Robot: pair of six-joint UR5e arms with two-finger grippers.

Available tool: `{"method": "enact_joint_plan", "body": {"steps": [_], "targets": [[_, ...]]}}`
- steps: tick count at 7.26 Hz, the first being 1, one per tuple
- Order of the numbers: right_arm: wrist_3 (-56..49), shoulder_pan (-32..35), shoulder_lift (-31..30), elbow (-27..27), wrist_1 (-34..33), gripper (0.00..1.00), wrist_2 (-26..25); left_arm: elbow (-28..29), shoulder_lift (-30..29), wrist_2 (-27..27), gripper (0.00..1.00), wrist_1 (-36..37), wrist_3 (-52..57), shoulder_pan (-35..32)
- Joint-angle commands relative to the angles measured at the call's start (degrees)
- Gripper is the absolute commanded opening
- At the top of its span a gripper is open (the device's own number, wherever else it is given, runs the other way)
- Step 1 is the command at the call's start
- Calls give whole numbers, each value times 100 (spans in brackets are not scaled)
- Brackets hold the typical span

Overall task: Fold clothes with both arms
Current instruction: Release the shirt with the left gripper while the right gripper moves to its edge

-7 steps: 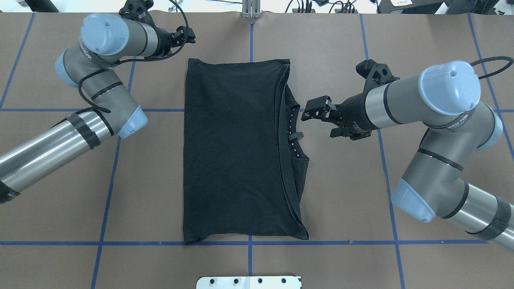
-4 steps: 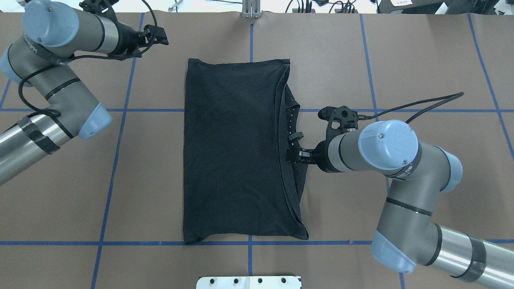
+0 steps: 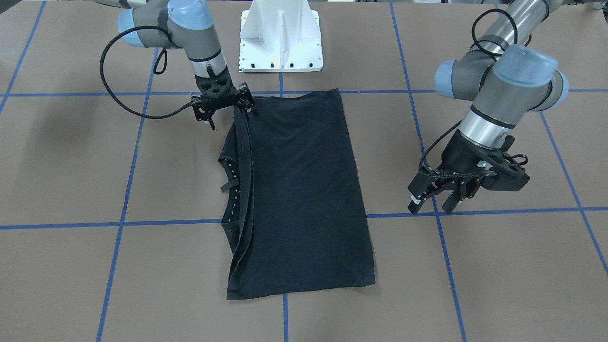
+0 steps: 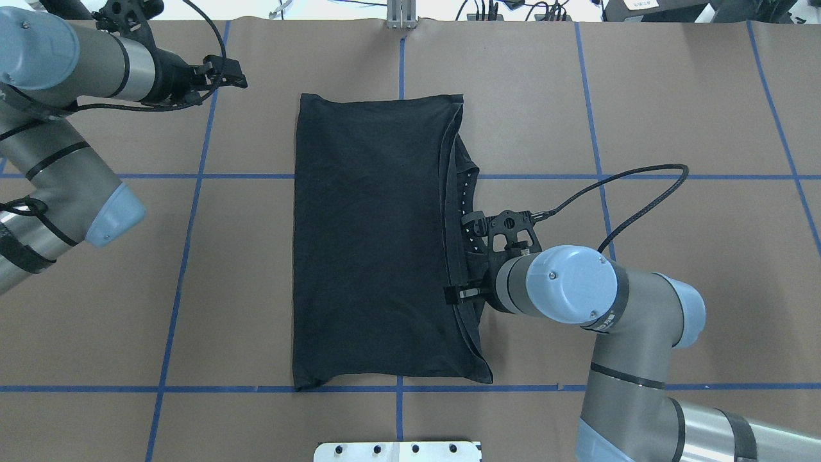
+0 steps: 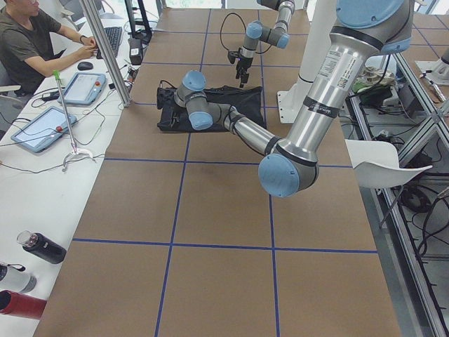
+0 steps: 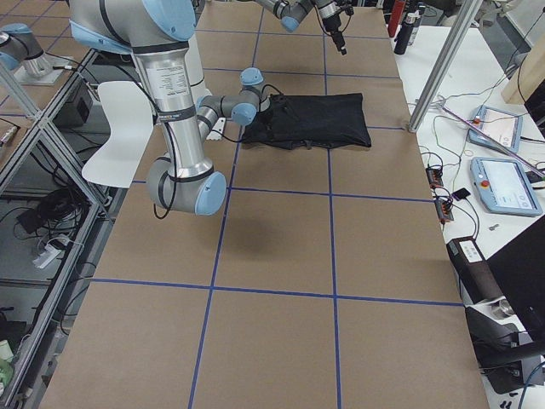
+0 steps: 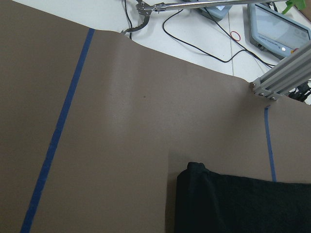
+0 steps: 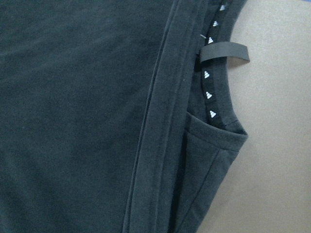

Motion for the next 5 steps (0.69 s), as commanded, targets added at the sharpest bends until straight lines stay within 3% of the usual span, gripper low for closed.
{"method": "enact_joint_plan", "body": {"steps": [1,5], "targets": [[-192,-190,79,-44,-78,100,-80,-26,12,-72,100,7,11,-7],[-192,-278,9,-36,-281,100,-115,-35,12,-80,100,7,11,2]]}}
